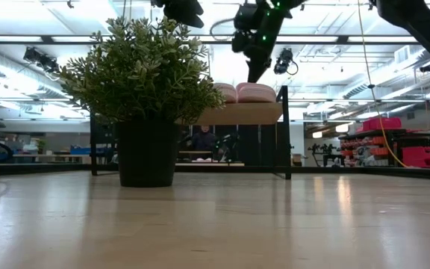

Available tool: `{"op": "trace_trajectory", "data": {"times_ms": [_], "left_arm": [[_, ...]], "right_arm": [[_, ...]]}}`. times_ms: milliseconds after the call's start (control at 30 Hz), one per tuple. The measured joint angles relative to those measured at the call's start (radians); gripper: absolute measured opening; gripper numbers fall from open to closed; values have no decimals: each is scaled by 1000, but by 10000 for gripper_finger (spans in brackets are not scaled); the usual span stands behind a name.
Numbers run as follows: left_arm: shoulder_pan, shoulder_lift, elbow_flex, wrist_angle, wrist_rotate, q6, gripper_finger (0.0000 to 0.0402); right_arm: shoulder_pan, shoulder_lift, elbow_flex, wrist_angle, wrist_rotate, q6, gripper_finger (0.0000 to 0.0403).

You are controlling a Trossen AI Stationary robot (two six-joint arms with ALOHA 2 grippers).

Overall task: Pick and place slides into the shelf
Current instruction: Put the pink slide on the shelf

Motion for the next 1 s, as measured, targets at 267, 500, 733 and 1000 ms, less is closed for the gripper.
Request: {"op": "trace_trajectory", "data": {"times_ms": [267,500,733,1000], "left_arm": [[0,0,0,-2,0,0,174],[0,0,0,-10,0,0,174],[0,0,0,-18,0,2,173],[0,0,0,-22,0,2,173]], "right_arm": [[-39,36,0,-11,-105,227,2],[-34,70,-3,10,-134,298,1],[-32,70,-57,27,-131,316,0],[-30,70,-97,27,-132,335,0]]}}
